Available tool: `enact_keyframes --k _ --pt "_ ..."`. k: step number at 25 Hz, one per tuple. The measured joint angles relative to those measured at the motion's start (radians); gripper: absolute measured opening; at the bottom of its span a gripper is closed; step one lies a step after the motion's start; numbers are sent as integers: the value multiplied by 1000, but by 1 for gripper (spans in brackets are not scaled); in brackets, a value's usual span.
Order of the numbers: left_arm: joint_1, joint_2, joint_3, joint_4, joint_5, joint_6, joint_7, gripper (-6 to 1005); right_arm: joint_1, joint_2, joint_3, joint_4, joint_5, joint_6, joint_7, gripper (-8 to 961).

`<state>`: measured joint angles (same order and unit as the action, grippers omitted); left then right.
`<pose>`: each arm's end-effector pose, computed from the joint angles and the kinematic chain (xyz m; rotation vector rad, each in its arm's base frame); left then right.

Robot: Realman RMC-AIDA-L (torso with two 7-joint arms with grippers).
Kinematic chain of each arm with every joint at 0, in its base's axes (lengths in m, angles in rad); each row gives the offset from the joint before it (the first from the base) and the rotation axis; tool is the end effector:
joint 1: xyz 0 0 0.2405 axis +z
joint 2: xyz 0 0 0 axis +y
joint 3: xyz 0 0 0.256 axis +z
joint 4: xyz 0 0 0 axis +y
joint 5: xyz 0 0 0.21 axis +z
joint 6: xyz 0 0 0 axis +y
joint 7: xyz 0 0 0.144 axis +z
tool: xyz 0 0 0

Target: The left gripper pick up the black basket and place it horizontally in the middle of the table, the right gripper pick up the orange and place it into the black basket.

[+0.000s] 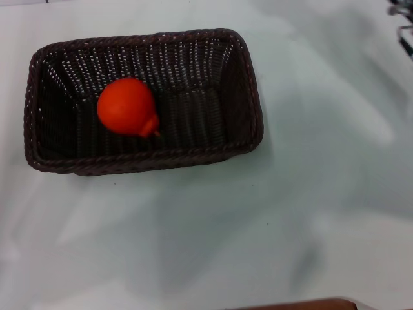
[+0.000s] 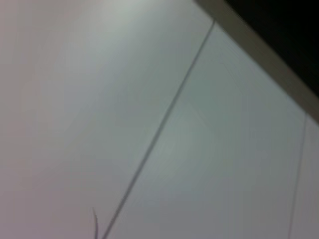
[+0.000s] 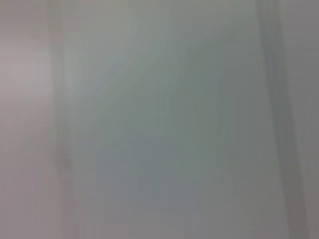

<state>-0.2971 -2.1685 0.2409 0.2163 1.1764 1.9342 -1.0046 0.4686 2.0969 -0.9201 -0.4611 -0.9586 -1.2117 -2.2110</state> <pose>-0.3032 0.2401 0.0588 -1.3891 -0.4933 -1.6431 0.2652 0.3744 0.0332 -0.5404 -1.8681 -1.0730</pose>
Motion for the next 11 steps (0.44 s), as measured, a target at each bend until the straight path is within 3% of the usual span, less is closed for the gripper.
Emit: enact_keyframes --k 4,11 --pt "1 -3 -1 -69 -68 36 -5 870 -9 1 17 142 260 -69 -253 932" --pt "3 -3 -56 -134 -78 40 -18 870 -10 1 18 210 441 -129 -377 930"
